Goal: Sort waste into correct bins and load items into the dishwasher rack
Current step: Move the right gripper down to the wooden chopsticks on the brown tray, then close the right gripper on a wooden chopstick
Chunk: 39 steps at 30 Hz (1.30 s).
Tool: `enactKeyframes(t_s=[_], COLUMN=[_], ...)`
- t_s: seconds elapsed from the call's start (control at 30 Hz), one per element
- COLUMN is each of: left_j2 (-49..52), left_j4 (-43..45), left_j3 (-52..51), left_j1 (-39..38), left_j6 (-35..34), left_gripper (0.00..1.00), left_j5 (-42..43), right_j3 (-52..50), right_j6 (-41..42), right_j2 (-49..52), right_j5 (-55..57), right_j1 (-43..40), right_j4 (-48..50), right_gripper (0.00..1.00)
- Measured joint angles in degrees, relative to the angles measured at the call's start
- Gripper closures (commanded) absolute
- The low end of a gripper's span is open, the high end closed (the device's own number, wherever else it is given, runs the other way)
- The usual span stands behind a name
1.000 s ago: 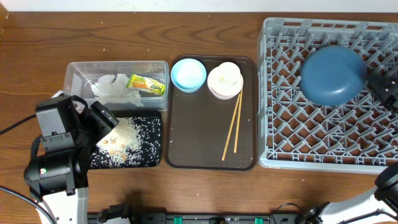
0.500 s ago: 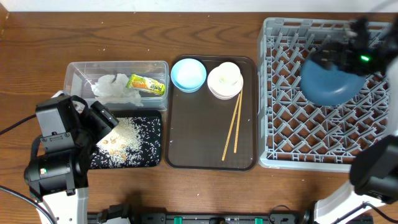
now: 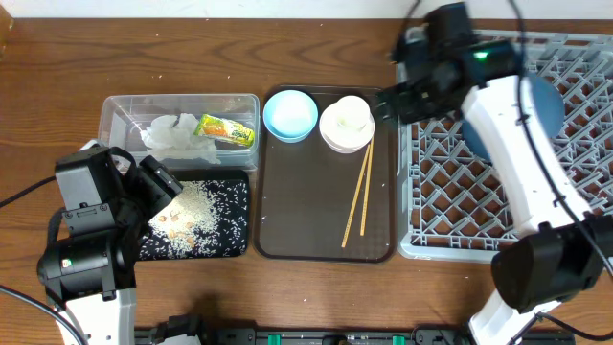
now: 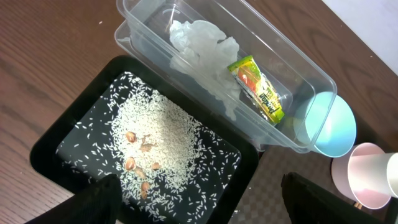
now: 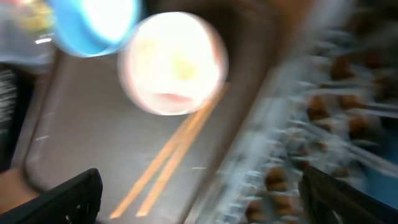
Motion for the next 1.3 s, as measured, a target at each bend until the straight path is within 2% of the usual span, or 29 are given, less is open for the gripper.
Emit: enactKeyframes(t_s=[0.03,0.07,0.13,0.23,0.33,0.5,0.6,0.7,0.87,1.07,1.3], left_j2=[0.0,0.0,0.0,0.0,0.0,0.0,0.0,0.0,0.0,0.0,0.0], left_j4=[0.0,0.0,0.0,0.0,0.0,0.0,0.0,0.0,0.0,0.0,0.0], left_j3=[0.0,0.0,0.0,0.0,0.0,0.0,0.0,0.0,0.0,0.0,0.0], left_j1=[0.0,0.0,0.0,0.0,0.0,0.0,0.0,0.0,0.0,0.0,0.0], left_j6=[0.0,0.0,0.0,0.0,0.0,0.0,0.0,0.0,0.0,0.0,0.0], left_gripper=[0.16,0.16,0.16,0.15,0.16,0.15,0.16,0.16,0.16,0.16,0.16], left_j5=[0.0,0.0,0.0,0.0,0.0,0.0,0.0,0.0,0.0,0.0,0.0], right_j3=[0.0,0.0,-0.2,-2.2,-7.2,-18.6,-24.7,-28.0,-32.1,-38.1,-40.7], right_j6=[1.0,2.3,5.8,11.5,17.6,27.5,33.1,37.3,43.7,47.6,48.9], right_j2=[0.0,0.0,0.0,-0.2,-0.4,-0.4,-0.4,-0.4,-0.4,-0.4,-0.7], right_j5=[-0.9,-1.7,-2.9,-3.4,-1.4,3.3,5.7,8.7,14.1,16.3,17.2], right_j1=[1.4,2.6,5.4,8.9,12.5,18.5,21.2,22.5,22.7,22.7,22.7], right_j4=[-0.1,-0.1,-0.2,0.3,2.5,10.5,15.5,18.8,21.5,28.5,31.6], right_gripper=[0.28,0.45,0.7,0.81,0.99,0.99,0.94,0.91,0.92,0.9,0.83])
